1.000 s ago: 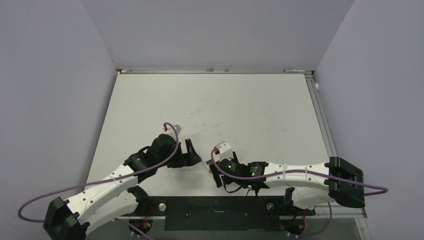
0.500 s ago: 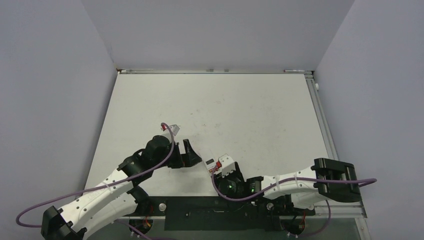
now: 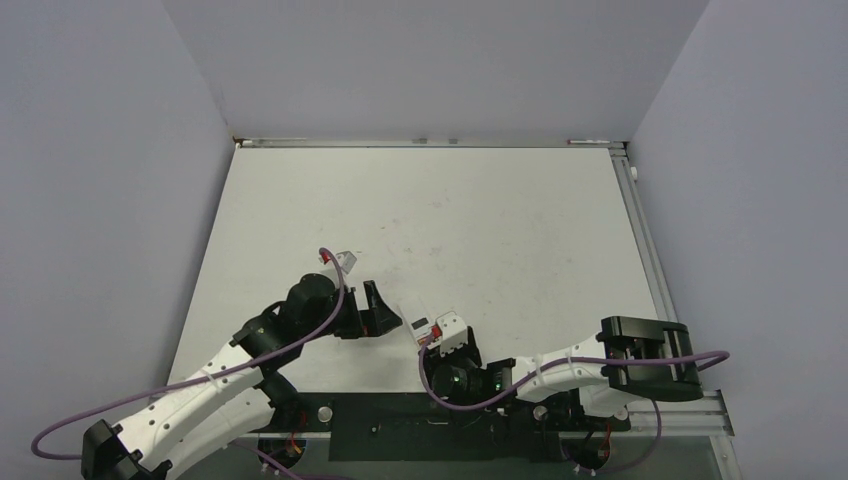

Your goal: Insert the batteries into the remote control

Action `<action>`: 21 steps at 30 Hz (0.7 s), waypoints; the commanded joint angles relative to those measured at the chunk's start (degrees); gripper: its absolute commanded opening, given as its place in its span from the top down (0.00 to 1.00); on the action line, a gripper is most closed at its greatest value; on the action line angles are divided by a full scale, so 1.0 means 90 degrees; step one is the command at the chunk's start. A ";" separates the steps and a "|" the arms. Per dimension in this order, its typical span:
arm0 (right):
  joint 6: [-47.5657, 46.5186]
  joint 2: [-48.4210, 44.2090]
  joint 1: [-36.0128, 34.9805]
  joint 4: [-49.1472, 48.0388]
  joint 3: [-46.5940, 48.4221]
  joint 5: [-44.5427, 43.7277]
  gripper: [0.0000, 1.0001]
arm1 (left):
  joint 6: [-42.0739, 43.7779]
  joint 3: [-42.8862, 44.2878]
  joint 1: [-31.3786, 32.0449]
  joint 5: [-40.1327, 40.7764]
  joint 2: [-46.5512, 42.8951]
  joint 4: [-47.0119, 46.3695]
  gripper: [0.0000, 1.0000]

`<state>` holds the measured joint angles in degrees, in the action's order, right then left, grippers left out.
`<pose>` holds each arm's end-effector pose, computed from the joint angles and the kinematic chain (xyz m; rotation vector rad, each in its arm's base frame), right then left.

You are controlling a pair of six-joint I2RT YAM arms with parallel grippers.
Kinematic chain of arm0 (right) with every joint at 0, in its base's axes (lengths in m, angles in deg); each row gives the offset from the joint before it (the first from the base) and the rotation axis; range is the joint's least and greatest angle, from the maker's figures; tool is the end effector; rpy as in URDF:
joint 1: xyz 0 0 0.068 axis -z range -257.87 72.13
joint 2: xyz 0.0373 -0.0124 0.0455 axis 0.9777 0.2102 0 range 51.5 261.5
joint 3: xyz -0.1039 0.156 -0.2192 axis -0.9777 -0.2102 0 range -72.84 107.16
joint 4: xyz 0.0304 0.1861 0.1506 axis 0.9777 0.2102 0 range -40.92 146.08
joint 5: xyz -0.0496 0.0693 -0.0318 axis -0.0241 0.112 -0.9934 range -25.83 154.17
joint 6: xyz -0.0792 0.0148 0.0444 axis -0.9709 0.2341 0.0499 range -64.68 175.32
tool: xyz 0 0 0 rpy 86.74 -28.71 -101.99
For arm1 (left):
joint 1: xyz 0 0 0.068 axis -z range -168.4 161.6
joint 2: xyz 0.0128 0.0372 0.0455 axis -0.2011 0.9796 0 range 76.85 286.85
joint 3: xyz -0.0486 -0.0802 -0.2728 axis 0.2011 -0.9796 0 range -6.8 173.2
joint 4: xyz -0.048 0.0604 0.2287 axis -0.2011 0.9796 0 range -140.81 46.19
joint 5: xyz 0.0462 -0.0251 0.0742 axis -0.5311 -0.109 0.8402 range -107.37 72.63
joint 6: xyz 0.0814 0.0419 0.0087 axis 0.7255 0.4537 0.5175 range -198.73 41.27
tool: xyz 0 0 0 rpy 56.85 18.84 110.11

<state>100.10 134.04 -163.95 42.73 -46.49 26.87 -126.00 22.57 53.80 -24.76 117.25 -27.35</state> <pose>0.0669 0.2439 0.1322 -0.5321 2.1959 0.4309 0.1159 -0.1193 0.2229 -0.0242 2.3573 -0.9806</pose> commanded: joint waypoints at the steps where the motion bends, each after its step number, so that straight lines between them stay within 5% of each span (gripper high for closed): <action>1: 0.0193 0.0089 -0.0063 -0.0475 -0.0045 -0.0314 0.35 | 0.0162 0.0038 -0.0055 -0.0066 0.0018 -0.0030 0.04; 21: 0.0330 0.0477 -0.0332 0.0260 0.0297 -0.0599 0.42 | 0.0168 -0.0122 -0.0142 -0.0120 0.0017 -0.0083 0.04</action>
<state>101.26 137.37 -165.83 42.36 -45.11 22.60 -124.77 22.02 53.01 -25.18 118.04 -27.04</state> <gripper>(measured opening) 0.575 0.963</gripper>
